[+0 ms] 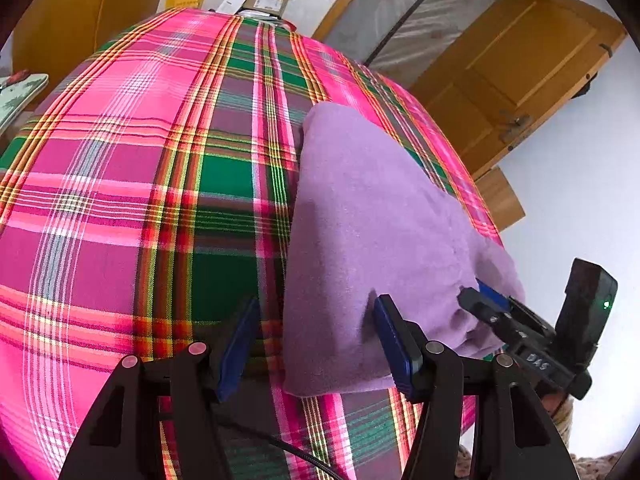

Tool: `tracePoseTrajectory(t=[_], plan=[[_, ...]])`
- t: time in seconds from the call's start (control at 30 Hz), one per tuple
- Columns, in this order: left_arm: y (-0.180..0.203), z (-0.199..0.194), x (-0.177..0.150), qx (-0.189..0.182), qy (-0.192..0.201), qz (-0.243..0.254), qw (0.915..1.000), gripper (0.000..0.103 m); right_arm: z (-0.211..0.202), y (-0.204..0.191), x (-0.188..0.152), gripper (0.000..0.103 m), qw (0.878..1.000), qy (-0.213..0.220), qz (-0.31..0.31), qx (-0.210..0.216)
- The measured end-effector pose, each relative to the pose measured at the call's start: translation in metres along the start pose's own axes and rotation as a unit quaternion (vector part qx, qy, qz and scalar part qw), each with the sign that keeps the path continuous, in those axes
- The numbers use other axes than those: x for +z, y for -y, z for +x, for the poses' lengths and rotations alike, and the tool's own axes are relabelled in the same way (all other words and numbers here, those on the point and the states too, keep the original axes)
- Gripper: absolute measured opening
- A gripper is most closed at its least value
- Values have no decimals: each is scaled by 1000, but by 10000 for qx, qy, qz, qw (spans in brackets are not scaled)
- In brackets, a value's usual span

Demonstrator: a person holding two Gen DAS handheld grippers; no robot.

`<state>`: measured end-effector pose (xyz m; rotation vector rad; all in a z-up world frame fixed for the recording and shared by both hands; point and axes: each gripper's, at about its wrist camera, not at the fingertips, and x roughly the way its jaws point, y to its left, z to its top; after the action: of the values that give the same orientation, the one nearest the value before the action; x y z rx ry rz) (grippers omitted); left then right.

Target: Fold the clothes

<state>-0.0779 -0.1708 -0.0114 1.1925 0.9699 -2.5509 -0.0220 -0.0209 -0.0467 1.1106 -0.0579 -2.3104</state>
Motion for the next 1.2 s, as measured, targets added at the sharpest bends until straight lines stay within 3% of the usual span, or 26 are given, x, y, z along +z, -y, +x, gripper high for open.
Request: tracePoseTrajectory(t=[0.17,0.4,0.53,0.63,0.67,0.83,0.93,1.07,1.2], plan=[[-1,-2,-2,27,35,-65,10000,62,-16,12,3,48,9982,271,450,278],[1,-4,-5,99,51,-42,9999,62,-9,15,-11,46,9950,-15,765,639],[1,-4,-3,112,45,-74,9999,63,-13,1,-12,6,9990,44,349,269],[2,-5,-3,160,37,-70,9998,63,-20,-6,-10,0,9999,40,53,-144],[3,-5,-4,190,46,-57,9998,63,-22,-5,-10,0,9995,84,42,-287],[9,-3,-4,382,45,28,9993,63,-8,18,-17,2,9983,-177,538,-147],[12,-3,-3,553,65,-16,9984,66,-15,29,-19,2,9975,-28,708,-39],[25,-15,-2,834,376,152,9957,66,-39,50,-21,6,9953,330,875,-240],[48,-26,3,795,703,415,9935,67,-71,88,-29,11,9871,738,1305,-568]])
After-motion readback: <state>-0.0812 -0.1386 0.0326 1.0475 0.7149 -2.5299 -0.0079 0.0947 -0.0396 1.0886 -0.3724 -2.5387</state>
